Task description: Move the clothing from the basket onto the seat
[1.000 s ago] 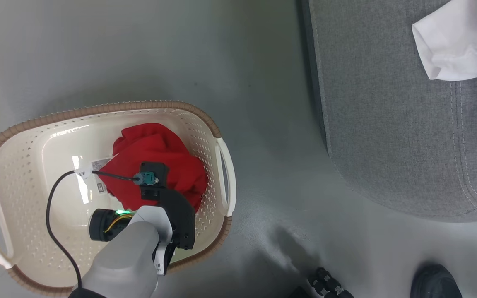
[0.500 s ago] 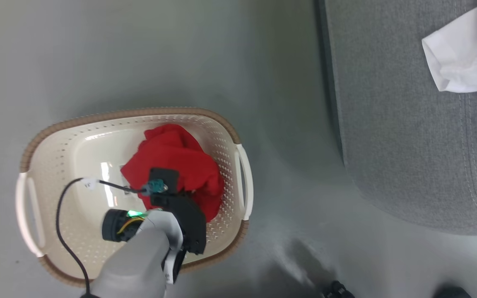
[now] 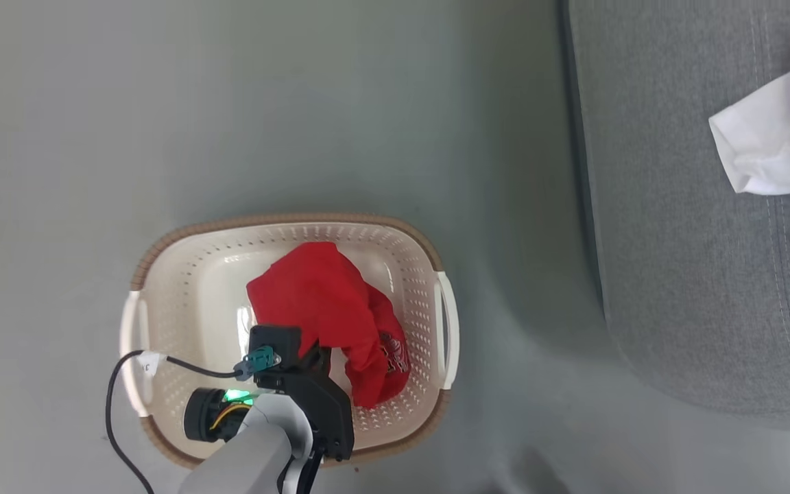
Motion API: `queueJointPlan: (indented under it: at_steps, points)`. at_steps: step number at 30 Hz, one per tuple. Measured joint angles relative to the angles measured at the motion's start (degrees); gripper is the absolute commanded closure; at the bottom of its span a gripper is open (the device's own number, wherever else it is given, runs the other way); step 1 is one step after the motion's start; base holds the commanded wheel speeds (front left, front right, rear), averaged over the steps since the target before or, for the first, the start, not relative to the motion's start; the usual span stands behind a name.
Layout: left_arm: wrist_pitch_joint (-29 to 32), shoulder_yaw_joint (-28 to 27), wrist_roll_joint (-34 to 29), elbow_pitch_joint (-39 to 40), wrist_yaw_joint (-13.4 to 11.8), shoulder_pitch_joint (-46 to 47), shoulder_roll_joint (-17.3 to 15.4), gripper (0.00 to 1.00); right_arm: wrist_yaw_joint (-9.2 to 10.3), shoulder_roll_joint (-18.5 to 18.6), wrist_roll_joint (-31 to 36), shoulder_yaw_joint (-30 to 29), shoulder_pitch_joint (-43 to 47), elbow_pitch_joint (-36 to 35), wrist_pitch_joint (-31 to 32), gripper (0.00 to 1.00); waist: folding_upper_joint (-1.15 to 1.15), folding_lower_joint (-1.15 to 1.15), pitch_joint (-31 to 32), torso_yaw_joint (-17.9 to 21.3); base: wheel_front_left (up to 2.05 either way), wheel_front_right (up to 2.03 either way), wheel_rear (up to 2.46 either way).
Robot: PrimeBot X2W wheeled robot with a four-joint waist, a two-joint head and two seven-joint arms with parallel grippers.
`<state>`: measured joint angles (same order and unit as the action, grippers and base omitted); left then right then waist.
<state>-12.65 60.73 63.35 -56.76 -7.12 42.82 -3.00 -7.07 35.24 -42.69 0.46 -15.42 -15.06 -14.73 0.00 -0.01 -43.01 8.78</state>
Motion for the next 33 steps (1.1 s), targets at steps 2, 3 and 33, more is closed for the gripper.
queueJointPlan:
  at_steps: [2,3,33]
  points:
    - [-0.43,-0.01,0.51,0.40,0.00,-0.53,-0.02,1.00,0.00,-0.21,0.37,0.27,0.24,0.71,0.00,0.00,0.00,0.00,1.35,-0.71,0.00,0.00,0.00]
    - [-0.68,0.00,0.55,0.55,0.00,-0.88,0.02,1.00,0.00,-0.33,0.42,0.46,0.55,1.05,0.01,0.00,0.00,0.00,2.06,-1.06,0.00,0.00,0.00]
    - [-1.65,-14.81,-8.22,6.21,0.00,-6.91,0.81,1.00,0.00,-7.89,8.70,9.29,8.26,12.54,0.02,0.00,-0.01,-0.01,24.77,-10.79,0.00,0.00,0.00]
